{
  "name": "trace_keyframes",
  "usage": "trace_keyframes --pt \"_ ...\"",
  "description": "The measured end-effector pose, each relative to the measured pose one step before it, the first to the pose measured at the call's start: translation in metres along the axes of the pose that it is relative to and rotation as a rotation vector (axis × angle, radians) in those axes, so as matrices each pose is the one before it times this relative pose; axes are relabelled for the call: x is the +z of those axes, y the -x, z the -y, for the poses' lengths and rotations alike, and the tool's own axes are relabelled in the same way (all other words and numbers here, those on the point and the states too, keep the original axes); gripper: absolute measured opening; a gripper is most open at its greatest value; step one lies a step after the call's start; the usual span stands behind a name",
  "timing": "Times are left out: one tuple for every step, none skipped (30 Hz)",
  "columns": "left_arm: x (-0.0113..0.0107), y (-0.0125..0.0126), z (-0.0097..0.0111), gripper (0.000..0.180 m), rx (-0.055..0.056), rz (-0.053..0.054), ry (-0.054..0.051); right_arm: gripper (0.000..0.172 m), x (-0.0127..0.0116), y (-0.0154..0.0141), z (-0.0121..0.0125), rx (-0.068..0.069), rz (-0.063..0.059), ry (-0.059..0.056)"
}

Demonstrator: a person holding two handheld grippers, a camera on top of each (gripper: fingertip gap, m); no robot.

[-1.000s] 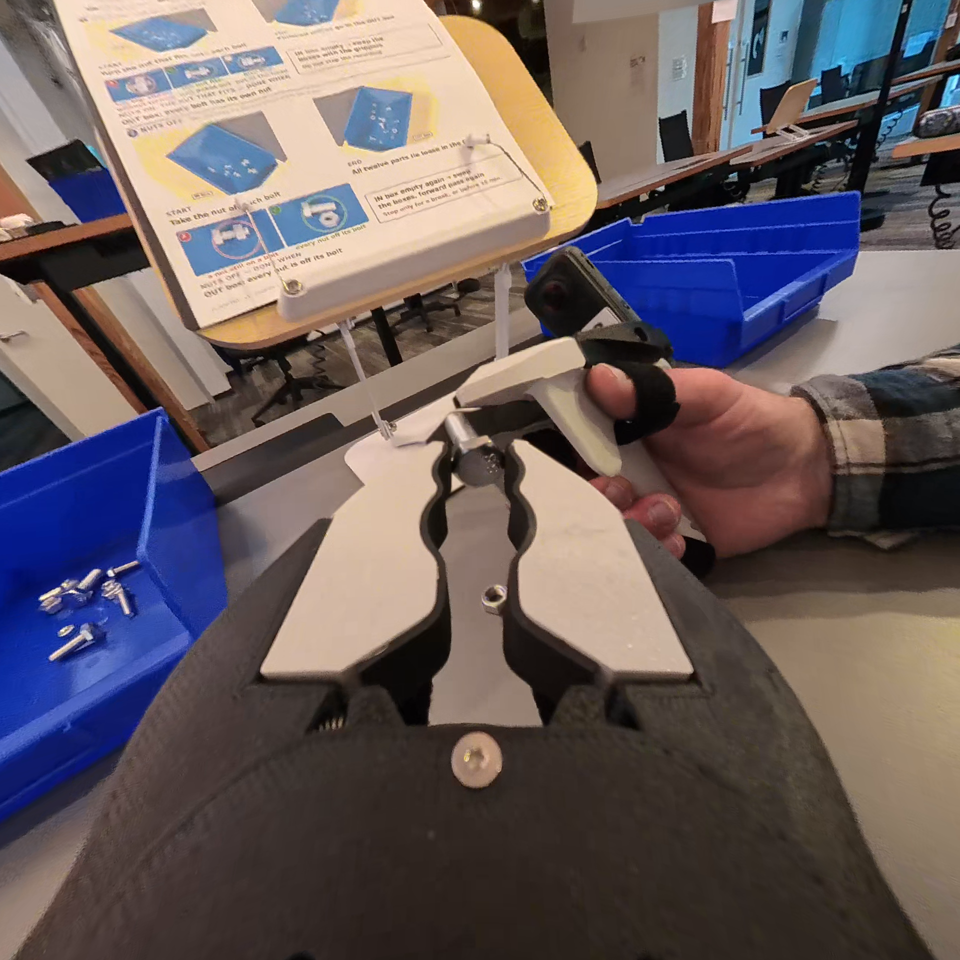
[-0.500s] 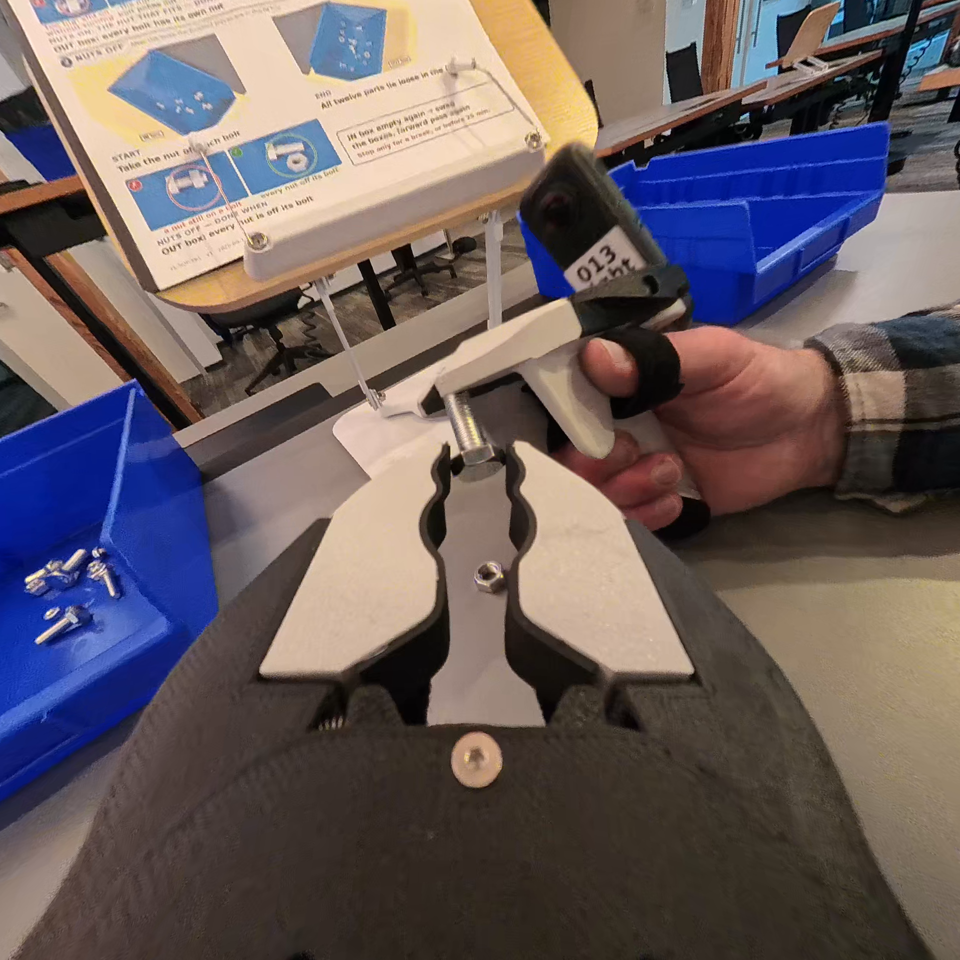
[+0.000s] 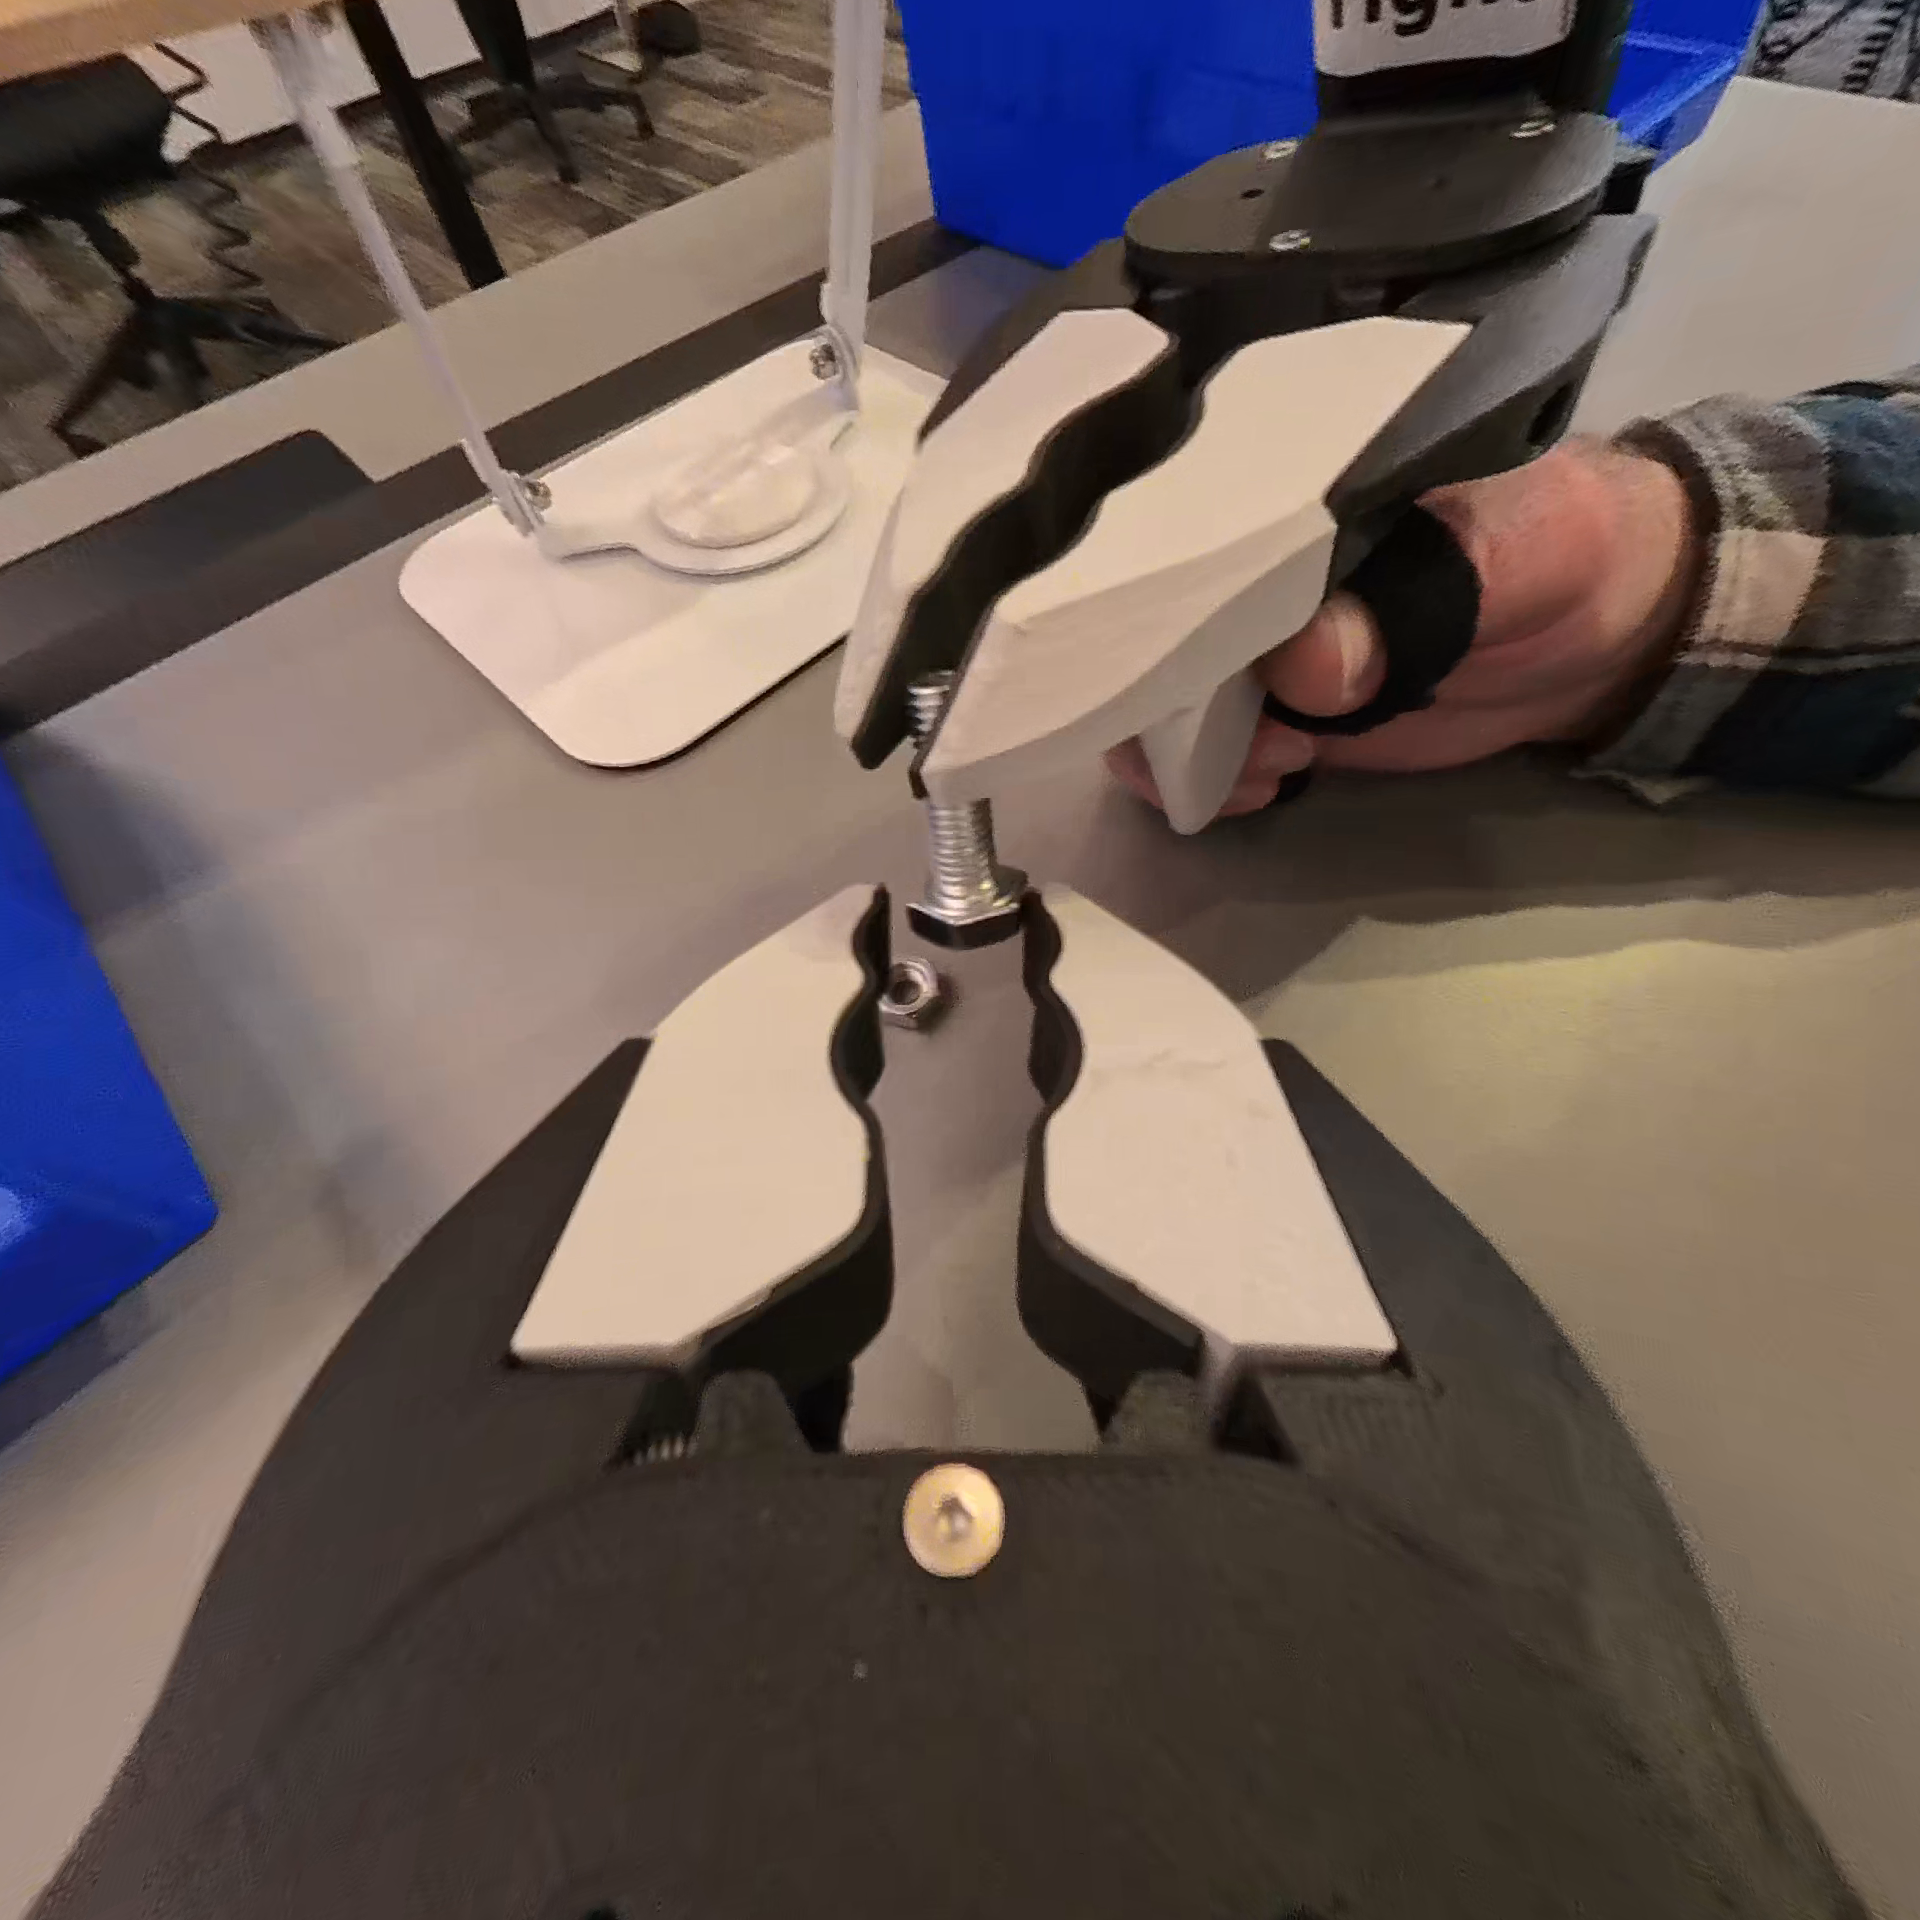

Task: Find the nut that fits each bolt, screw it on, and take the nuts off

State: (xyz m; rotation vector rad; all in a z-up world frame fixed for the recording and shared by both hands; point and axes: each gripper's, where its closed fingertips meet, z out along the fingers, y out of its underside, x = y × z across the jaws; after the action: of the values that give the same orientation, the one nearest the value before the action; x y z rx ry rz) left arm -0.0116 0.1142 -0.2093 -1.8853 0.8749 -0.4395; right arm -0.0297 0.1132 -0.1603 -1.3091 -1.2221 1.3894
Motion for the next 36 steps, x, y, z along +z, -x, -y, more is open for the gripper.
trace_keyframes --pt "0.00069 -0.00217 -0.00046 0.02 -0.0019 -0.0151 0.003 0.01 -0.00013 0.00001 -0.00006 0.0001 0.0 0.0004" --pt "0.00016 -0.00064 0.00009 0.02 -0.0037 -0.0048 -0.0039 0.01 -0.00021 -0.00014 0.00007 0.0007 0.0007 -0.0002" --pt "-0.0001 -0.00015 -0.00003 0.02 -0.003 -0.0037 -0.0017 0.01 -0.00008 0.0 0.0 -0.0008 -0.0004 -0.0002" --pt "-0.00023 0.0005 -0.00053 0.02 -0.0038 0.0 0.0027 0.01 0.00018 0.00012 -0.00016 -0.003 -0.0027 0.0012" --pt "-0.0001 0.0011 -0.00063 0.021 -0.0038 0.0036 0.0033 0.01 0.00039 0.00016 -0.00033 -0.0039 -0.0024 0.0025" --pt "0.0 0.00027 -0.00011 0.021 -0.0019 0.0005 -0.0014 0.01 0.00023 0.00024 -0.00021 -0.0028 -0.0011 0.0018" --pt "-0.00023 -0.00065 0.0004 0.019 0.0026 -0.0029 -0.0054 0.01 -0.00011 0.00005 0.00015 -0.0001 0.0003 -0.0012" --pt "-0.00011 -0.00011 0.00065 0.019 0.0049 0.0033 -0.007 0.01 -0.00043 0.00017 0.00038 0.003 0.004 -0.0032" --pt "0.00002 -0.00124 0.00032 0.019 0.0018 -0.0068 -0.0017 0.01 -0.00037 0.00071 0.00036 0.0032 0.0088 -0.0029" --pt "0.00021 -0.00141 0.00041 0.021 -0.006 -0.0133 0.0 0.01 -0.00012 0.00101 0.00002 0.0018 0.0099 -0.0004" --pt "0.00006 -0.00115 0.00115 0.027 -0.013 -0.0155 -0.0052 0.01 0.00019 0.00119 -0.00032 0.0004 0.01 0.0027" --pt "-0.00042 -0.00281 0.00167 0.027 -0.0107 -0.0274 -0.0102 0.01 0.00032 0.00152 -0.00058 -0.0021 0.0112 0.0043" --pt "-0.00066 -0.00256 0.00117 0.021 -0.0076 -0.0252 -0.0071 0.01 0.0004 0.00199 -0.00059 -0.0048 0.0117 0.0044" --pt "-0.00051 -0.00122 0.00017 0.02 -0.0073 -0.0177 0.0009 0.01 0.00038 0.00187 -0.00066 -0.0057 0.0106 0.0049" --pt "-0.00065 -0.00144 0.0004 0.019 -0.0078 -0.021 -0.0006 0.01 0.00049 0.00165 -0.00065 -0.0052 0.0088 0.0049" --pt "-0.00081 -0.0012 0.00093 0.019 -0.0093 -0.0199 -0.0053 0.01 0.00036 0.00126 -0.00042 -0.0038 0.0071 0.0034" --pt "-0.00065 -0.0013 0.00077 0.019 -0.006 -0.0198 -0.0039 0.01 0.0001 0.00074 -0.00008 -0.0007 0.0048 0.0005" --pt "-0.00024 -0.00142 0.00018 0.019 -0.0009 -0.0175 0.0014 0.01 -0.00019 0.00029 0.00019 0.0021 0.0038 -0.0011" --pt "-0.00008 -0.00003 -0.00026 0.019 0.0032 -0.0035 0.0048 0.01 -0.00013 0.00001 0.00002 0.0022 0.0018 -0.0005" --pt "0.0 0.00041 0.00018 0.019 0.0071 0.0023 0.0024 0.01 -0.00004 -0.00012 0.00015 0.0004 -0.0005 -0.0011" --pt "0.00013 -0.00003 0.00009 0.019 0.0063 -0.0006 0.0005 0.01 -0.00008 0.00008 0.00015 -0.0002 -0.0002 -0.0014" --pt "0.00006 -0.00015 0.0001 0.019 0.0012 -0.0035 -0.0005 0.01 -0.00024 -0.00013 0.00008 0.001 -0.0003 -0.0013" --pt "0.00024 -0.00038 -0.00008 0.02 -0.0026 -0.0068 -0.0009 0.01 -0.00018 -0.00044 0.00028 0.0026 -0.0021 -0.0026" --pt "0.00078 -0.00065 -0.00063 0.027 -0.0036 -0.0071 0.004 0.01 -0.00045 -0.00087 0.00055 0.0044 -0.0031 -0.0042" --pt "0.0009 -0.00005 -0.00128 0.032 0.0009 0.0004 0.0084 0.01 -0.00044 -0.00034 0.00047 0.0052 0.0007 -0.0043" --pt "0.00065 0.00018 -0.00079 0.027 0.0095 0.0062 0.0046 0.01 -0.00048 -0.00028 0.00051 0.0045 0.0014 -0.0038" --pt "0.00054 0.00024 -0.00057 0.023 0.0086 0.0079 0.0042 0.01 -0.00022 0.00003 0.00022 0.0022 0.0017 -0.002" --pt "0.00026 0.00068 -0.0002 0.02 0.0033 0.0072 0.002 0.01 0.00002 0.00046 -0.00006 -0.001 0.0026 0.0002" --pt "0.00006 0.00073 -0.00017 0.018 0.0017 0.0053 -0.0003 0.01 0.0001 0.0002 -0.00009 -0.0021 -0.0003 0.001" --pt "0.00019 -0.00024 -0.00029 0.018 0.0 -0.0031 -0.0005 0.01 0.00024 0.0002 -0.00028 -0.0014 -0.0002 0.0018" --pt "0.00016 -0.00029 -0.00017 0.018 -0.0014 -0.0026 -0.0008 0.01 0.00016 0.00021 -0.00011 -0.0015 0.0003 0.0013" --pt "-0.00018 0.00034 0.00005 0.018 0.0013 0.0032 -0.0028 0.01 -0.00004 0.00012 0.00001 -0.0007 -0.0004 -0.0004" --pt "0.00004 0.00048 -0.00009 0.018 0.0018 0.0046 -0.0013 0.01 -0.00003 -0.0001 -0.00005 0.0014 0.0001 -0.0001" --pt "0.00004 0.00008 -0.00015 0.018 -0.0047 -0.0018 -0.0002 0.01 -0.00005 -0.00011 0.0 0.0011 0.0001 0.0002" --pt "0.00006 -0.00031 0.00022 0.018 -0.0059 -0.0056 -0.0026 0.01 0.00003 0.00008 0.00005 0.0002 0.0005 -0.0004" --pt "0.0 -0.00071 0.00004 0.018 -0.0026 -0.0082 -0.0023 0.01 -0.00002 0.00021 -0.00009 0.0004 0.0022 0.0"
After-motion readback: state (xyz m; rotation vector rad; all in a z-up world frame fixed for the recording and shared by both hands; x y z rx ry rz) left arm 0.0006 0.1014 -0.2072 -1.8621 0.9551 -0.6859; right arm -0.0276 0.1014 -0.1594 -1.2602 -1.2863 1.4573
